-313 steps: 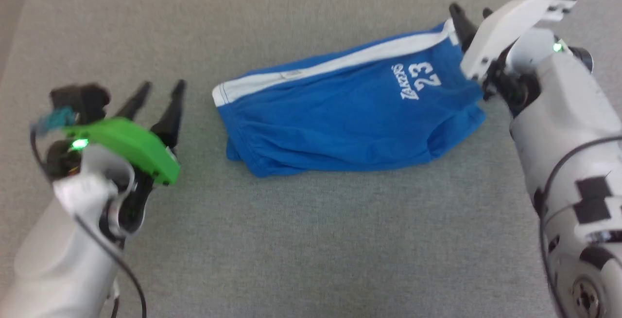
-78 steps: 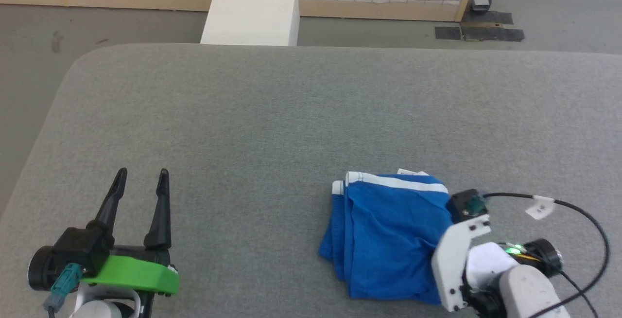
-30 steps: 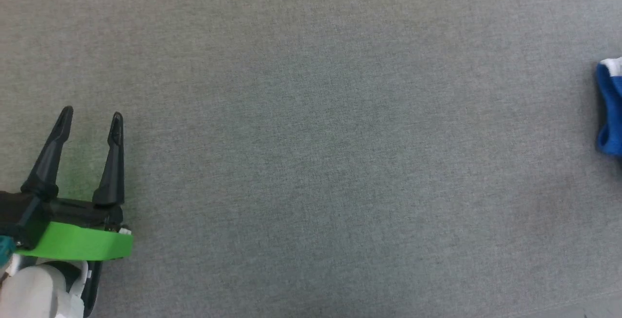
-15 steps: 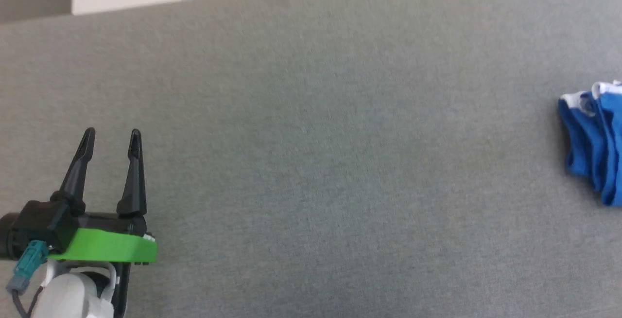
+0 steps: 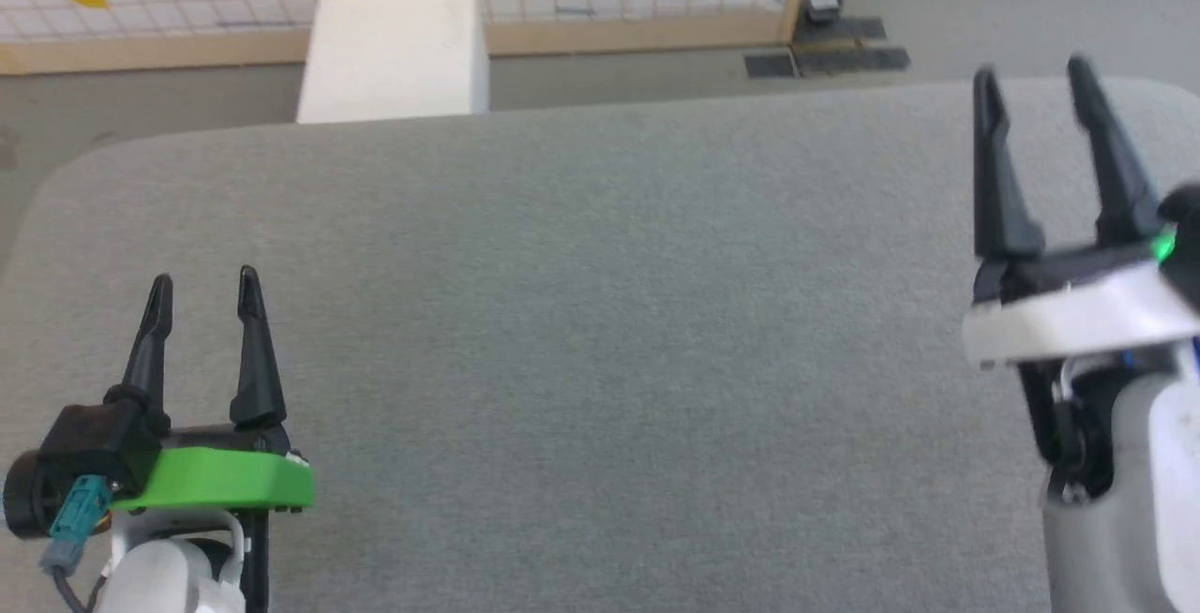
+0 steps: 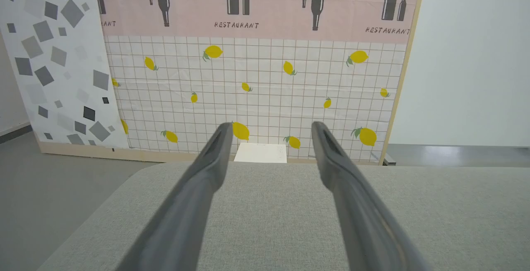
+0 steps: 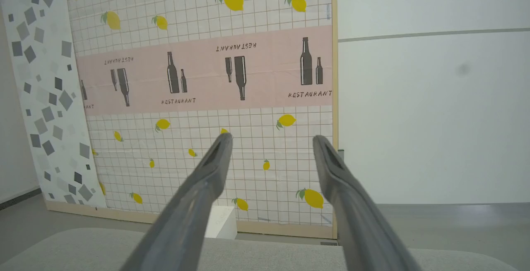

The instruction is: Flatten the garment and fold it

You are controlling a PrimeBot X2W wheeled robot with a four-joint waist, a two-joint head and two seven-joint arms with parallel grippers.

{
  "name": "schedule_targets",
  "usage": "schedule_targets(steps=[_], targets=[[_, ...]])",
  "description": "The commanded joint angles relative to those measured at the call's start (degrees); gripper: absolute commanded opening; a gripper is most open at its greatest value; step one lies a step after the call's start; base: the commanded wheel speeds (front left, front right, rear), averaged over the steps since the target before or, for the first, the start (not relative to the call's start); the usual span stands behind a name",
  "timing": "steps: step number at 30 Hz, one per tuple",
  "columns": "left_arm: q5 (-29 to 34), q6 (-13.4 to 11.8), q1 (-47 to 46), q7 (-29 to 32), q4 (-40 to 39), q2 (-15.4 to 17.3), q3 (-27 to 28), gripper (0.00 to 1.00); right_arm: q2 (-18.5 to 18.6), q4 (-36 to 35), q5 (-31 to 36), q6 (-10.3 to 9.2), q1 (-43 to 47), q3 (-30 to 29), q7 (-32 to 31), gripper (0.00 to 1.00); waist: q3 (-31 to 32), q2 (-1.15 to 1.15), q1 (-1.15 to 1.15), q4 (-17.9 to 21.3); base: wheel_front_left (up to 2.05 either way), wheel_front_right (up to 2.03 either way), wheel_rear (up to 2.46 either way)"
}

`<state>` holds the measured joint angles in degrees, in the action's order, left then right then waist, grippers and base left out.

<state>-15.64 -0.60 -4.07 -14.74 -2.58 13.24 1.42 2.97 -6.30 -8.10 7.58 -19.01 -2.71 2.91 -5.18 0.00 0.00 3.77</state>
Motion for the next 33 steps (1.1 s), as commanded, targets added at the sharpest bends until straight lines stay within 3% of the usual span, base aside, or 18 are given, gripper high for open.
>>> schedule_targets(steps=[1,14,23,33], targets=[[0.0,-0.4,0.6,-0.2,0.3,-0.7,0.3,1.00,0.0,1.2,-2.6,-0.09,2.2,-0.1,2.0,1.00,3.0,0.00,0.00,-2.8,0.00,0.00,0.00],[-1.7,-0.3,2.3,-0.3,6.2,-4.4,-1.5,1.00,-0.1,10.7,-4.8,-0.09,14.3,2.8,9.7,1.00,5.2,0.00,0.00,-4.3,0.00,0.00,0.00],[-1.8,1.6,2.9,-0.3,10.9,-5.8,-3.7,1.00,-0.1,12.7,-6.0,-0.09,19.0,1.7,11.2,1.00,5.5,0.00,0.00,-3.9,0.00,0.00,0.00],[1.5,1.8,3.1,-0.3,12.4,-6.5,-4.4,1.00,-0.1,14.4,-6.8,-0.09,20.5,1.7,11.7,1.00,5.5,0.00,0.00,-3.8,0.00,0.00,0.00]])
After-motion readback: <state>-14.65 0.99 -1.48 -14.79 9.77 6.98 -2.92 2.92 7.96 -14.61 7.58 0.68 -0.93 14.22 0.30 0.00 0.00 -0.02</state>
